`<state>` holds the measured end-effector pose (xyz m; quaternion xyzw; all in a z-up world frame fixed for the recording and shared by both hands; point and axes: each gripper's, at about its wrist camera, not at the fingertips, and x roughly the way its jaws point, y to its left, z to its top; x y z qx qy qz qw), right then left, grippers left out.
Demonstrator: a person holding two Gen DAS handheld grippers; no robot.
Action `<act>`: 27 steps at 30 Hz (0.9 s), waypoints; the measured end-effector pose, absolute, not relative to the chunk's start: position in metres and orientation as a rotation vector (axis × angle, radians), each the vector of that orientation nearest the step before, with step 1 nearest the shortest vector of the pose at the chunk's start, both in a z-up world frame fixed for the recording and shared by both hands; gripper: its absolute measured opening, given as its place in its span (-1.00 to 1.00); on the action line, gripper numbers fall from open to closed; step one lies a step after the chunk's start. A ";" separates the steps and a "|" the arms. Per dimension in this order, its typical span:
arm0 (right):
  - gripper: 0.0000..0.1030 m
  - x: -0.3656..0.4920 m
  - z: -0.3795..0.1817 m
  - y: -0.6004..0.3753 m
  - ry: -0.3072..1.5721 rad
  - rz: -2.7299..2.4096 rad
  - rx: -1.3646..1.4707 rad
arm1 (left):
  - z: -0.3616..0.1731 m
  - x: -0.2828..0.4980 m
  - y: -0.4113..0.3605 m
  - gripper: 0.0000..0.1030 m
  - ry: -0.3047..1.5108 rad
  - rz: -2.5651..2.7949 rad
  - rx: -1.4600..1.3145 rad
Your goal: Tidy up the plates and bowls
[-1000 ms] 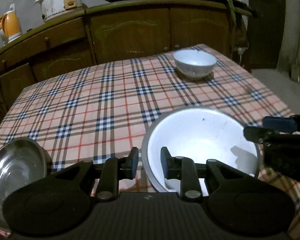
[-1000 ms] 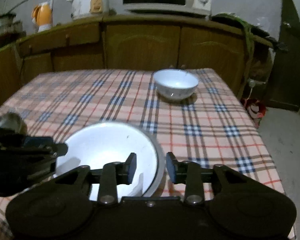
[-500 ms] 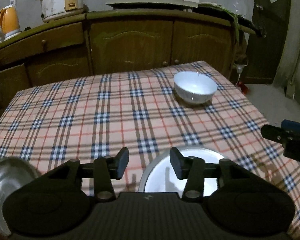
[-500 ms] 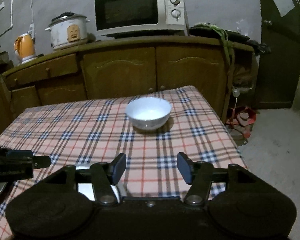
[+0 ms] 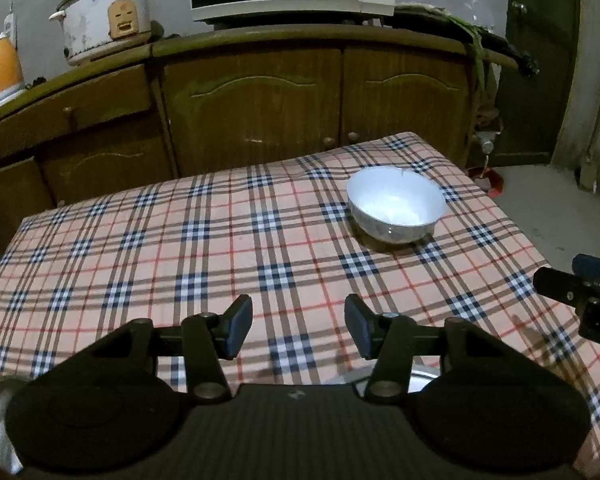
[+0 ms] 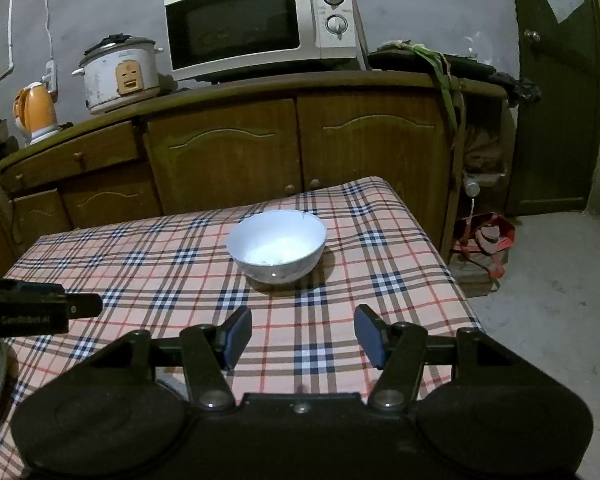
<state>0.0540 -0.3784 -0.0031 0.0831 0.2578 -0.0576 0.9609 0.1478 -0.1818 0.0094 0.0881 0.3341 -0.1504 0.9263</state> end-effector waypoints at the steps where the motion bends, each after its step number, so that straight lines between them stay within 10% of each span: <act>1: 0.35 0.057 -0.004 -0.379 0.522 -0.117 0.168 | 0.009 0.150 -0.184 0.03 0.685 -0.309 0.187; 27: 0.46 0.153 -0.020 -0.422 0.532 -0.111 0.270 | -0.011 0.239 -0.236 0.27 0.691 -0.312 0.235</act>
